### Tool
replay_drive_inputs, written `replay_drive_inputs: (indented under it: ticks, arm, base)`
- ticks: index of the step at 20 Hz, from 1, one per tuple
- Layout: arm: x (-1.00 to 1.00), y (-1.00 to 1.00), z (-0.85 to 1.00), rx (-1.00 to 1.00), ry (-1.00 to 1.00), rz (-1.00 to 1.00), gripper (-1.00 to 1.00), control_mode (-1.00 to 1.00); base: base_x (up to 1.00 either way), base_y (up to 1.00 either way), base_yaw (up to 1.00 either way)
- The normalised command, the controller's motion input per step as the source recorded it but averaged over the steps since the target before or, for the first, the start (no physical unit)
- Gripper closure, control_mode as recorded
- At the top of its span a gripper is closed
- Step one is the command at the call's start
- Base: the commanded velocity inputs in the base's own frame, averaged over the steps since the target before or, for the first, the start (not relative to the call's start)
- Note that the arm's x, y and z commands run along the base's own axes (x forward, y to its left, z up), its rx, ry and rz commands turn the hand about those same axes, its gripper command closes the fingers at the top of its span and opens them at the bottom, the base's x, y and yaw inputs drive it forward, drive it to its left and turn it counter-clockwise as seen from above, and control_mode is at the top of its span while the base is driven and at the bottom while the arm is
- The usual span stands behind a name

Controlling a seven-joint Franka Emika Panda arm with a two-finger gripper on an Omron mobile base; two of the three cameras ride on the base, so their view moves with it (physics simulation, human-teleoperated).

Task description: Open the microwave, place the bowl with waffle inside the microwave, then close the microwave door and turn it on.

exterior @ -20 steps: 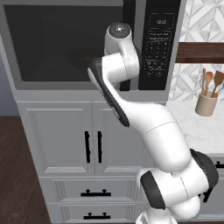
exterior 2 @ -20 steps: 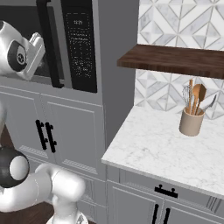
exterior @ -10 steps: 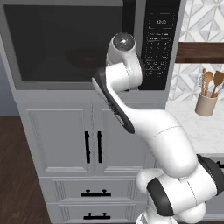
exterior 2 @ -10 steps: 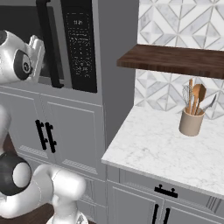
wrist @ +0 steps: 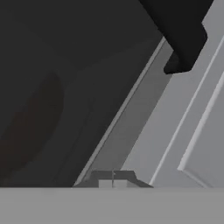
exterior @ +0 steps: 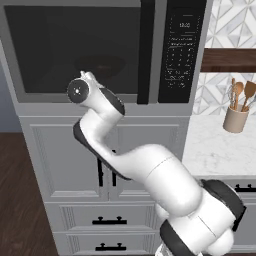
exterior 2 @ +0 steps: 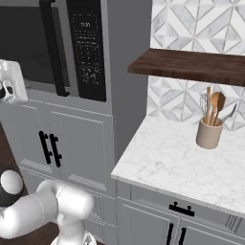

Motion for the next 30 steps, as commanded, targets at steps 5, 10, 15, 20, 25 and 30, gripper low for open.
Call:
replay_drive_inputs:
  ticks: [5,10,15,20,25,30]
  arm:
    - [-1.00,-0.11,0.00,-0.18,-0.14,0.00,1.00,-1.00]
    - [-0.89,-0.75,0.00,0.00,-0.14,-0.01,1.00,-1.00]
    - [-0.48,-0.99,0.11,0.03,-0.13,0.00,1.00,-1.00]
    - [-0.25,-0.75,0.42,0.10,-0.10,0.00,1.00,-1.00]
    - [-0.30,-0.64,0.45,0.12,-0.02,0.09,1.00,-1.00]
    - [-0.28,-0.59,0.21,0.03,0.00,0.19,1.00,-1.00]
  base:
    - [0.00,0.00,0.00]
    - [0.00,0.00,0.00]
    - [0.00,0.00,0.00]
    - [0.00,0.00,0.00]
    - [0.00,0.00,0.00]
    - [0.00,0.00,0.00]
